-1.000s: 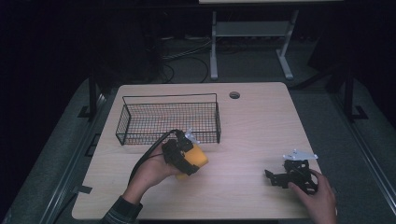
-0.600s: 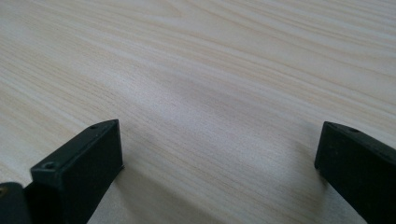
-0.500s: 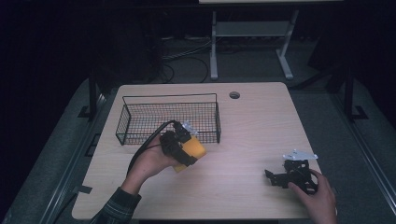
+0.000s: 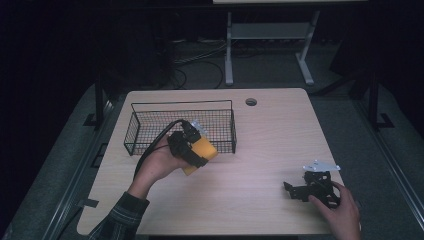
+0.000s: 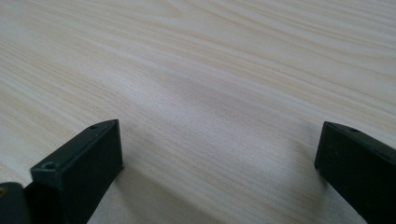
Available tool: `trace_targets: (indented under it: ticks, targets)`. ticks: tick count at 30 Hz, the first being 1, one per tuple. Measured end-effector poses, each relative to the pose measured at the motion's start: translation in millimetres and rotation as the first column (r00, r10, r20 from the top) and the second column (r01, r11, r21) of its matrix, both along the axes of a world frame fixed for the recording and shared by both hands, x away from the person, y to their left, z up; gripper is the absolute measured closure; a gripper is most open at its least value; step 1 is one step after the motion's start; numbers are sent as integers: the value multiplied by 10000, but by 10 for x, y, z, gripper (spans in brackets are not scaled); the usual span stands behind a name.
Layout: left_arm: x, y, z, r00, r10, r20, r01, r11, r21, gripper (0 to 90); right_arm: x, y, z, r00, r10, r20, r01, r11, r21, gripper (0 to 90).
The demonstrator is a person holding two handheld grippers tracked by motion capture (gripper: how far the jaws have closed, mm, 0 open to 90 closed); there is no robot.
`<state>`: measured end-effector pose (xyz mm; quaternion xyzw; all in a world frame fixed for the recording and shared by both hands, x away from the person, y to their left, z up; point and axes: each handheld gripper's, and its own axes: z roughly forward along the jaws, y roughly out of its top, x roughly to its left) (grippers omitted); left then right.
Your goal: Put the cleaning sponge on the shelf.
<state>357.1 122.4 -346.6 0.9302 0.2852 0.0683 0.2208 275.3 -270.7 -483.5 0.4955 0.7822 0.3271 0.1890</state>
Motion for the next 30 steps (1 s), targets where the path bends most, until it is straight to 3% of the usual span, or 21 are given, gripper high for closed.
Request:
trace_targets:
  ticks: [17,30]
  targets:
    - [304,222,60,9962,807,323,-811,9966,127,228,1,1,-1,10000,-11,0,11,10000,6,1]
    - [530,479,69,9848,1662,513,-1671,9859,134,229,1,0,-1,10000,-8,-5,8,10000,-4,1]
